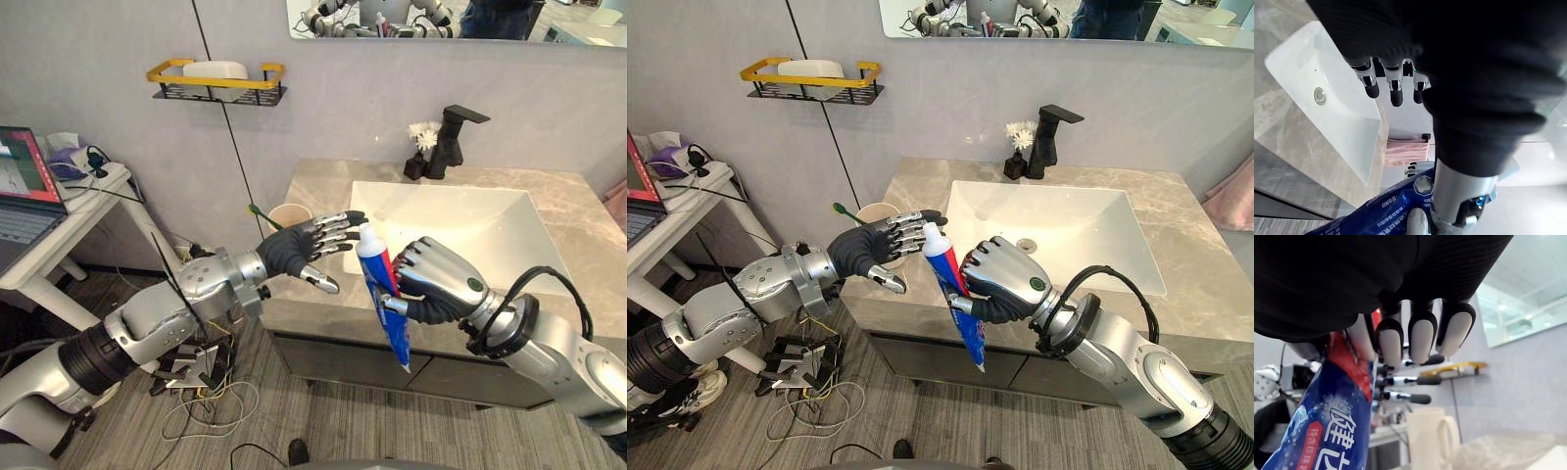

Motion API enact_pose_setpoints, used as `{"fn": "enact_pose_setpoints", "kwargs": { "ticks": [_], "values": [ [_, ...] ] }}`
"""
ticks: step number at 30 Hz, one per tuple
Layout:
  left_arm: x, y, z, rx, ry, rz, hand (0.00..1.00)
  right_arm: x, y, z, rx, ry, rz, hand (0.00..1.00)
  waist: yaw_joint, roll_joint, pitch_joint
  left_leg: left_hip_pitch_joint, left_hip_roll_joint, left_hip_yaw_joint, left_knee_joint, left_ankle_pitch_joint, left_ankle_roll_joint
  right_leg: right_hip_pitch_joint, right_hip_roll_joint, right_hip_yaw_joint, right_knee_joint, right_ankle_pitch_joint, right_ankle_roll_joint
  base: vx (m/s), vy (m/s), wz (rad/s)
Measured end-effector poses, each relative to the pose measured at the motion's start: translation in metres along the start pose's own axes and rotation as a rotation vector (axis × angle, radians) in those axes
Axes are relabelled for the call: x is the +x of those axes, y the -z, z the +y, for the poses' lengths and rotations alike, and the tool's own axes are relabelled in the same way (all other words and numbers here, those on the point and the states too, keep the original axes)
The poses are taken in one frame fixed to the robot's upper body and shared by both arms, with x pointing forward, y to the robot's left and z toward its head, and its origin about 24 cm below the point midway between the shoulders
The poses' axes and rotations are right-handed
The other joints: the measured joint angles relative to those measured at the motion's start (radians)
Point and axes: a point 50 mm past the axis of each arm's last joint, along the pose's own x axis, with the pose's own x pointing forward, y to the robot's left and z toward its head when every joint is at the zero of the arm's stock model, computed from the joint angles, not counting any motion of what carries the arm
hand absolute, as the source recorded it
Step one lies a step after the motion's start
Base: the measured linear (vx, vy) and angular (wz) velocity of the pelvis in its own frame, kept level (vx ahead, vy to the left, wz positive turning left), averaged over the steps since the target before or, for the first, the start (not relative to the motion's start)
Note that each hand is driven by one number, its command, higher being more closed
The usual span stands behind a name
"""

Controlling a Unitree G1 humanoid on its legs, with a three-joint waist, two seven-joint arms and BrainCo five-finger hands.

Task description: Organize washtable

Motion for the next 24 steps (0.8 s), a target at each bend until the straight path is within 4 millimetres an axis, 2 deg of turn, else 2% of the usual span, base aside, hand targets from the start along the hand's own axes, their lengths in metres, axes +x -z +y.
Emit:
{"fn": "enact_pose_setpoints", "kwargs": {
  "ticks": [8, 14, 19, 24],
  "values": [
    [0.011, -0.001, -0.005, -0.033, -0.005, -0.043, 0.00, 0.000, -0.001, 0.001, 0.006, -0.005, -0.003, 1.00, 0.001, -0.007, 0.000, 0.000, 0.000, 0.000, 0.000, 0.000, 0.000, 0.000, 0.000, -0.001, 0.000, 0.000, 0.001, 0.00, 0.000, 0.00],
    [0.029, -0.014, -0.006, -0.004, 0.015, -0.076, 0.00, 0.003, -0.002, 0.001, 0.006, -0.004, -0.013, 1.00, 0.002, -0.015, 0.000, 0.000, -0.001, -0.002, 0.000, 0.000, 0.000, 0.000, -0.001, 0.000, 0.000, -0.002, 0.002, 0.00, 0.000, 0.00],
    [0.038, -0.016, -0.013, 0.006, 0.059, -0.076, 0.00, 0.004, -0.001, 0.000, 0.002, -0.001, -0.004, 1.00, 0.002, -0.016, 0.000, 0.000, -0.001, -0.002, 0.000, 0.000, 0.000, 0.000, -0.001, -0.001, -0.001, -0.004, 0.003, 0.00, 0.000, 0.00],
    [0.040, -0.015, -0.015, -0.010, 0.070, -0.076, 0.00, 0.004, -0.001, 0.001, 0.003, -0.003, -0.004, 1.00, 0.001, -0.016, 0.000, 0.000, -0.001, -0.001, 0.000, 0.000, 0.000, 0.000, -0.001, 0.001, -0.001, -0.004, 0.003, 0.00, 0.000, 0.00]
  ]
}}
